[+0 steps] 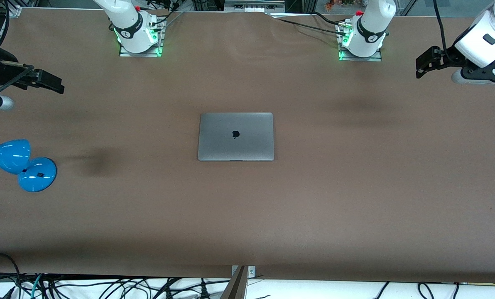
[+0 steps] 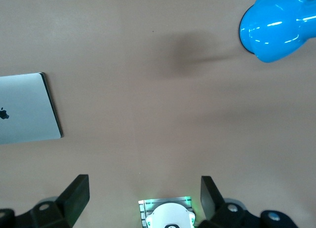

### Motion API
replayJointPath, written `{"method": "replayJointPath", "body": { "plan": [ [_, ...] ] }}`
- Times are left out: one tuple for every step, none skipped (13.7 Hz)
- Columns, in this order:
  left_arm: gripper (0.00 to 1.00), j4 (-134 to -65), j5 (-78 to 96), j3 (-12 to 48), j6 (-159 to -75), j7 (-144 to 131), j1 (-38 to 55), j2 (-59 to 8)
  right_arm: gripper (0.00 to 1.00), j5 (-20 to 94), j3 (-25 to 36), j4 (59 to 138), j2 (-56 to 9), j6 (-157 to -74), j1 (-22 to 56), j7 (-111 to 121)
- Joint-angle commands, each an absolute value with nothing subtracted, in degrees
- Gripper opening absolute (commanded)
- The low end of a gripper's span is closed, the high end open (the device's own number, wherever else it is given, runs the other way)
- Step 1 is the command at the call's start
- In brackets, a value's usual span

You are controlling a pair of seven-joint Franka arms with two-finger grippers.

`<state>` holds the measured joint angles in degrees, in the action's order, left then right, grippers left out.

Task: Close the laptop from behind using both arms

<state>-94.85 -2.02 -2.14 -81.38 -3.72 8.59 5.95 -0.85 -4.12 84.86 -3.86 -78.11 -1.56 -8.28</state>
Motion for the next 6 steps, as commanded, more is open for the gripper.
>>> {"method": "replayJointPath", "body": {
  "plan": [
    [1.0, -92.55, -2.64, -1.41, -79.89, -3.34, 8.09, 5.01, 1.0, -0.7, -5.19, 86.4, -2.02, -77.61, -2.72, -7.73],
    [1.0, -92.55, -2.38, -1.41, -80.15, -3.25, 8.17, 5.01, 1.0, -0.7, -5.19, 86.4, -2.02, -77.52, -2.72, -7.73],
    [1.0, -92.64, -2.03, -1.41, -80.59, -3.25, 8.17, 5.1, 1.0, -0.7, -5.19, 86.48, -2.11, -77.52, -2.72, -7.65],
    [1.0, -92.98, -1.41, -1.41, -81.2, -3.25, 8.17, 5.18, 1.0, -0.62, -5.27, 86.48, -2.2, -77.52, -2.72, -7.65],
    [1.0, -93.08, -0.54, -1.41, -81.3, -3.25, 8.0, 5.19, 1.0, -0.62, -5.36, 86.48, -2.11, -77.52, -2.64, -7.65],
    [1.0, -92.99, -0.35, -1.41, -81.3, -3.16, 8.0, 5.19, 1.0, -0.62, -5.45, 86.48, -2.11, -77.52, -2.64, -7.65]
  ]
}}
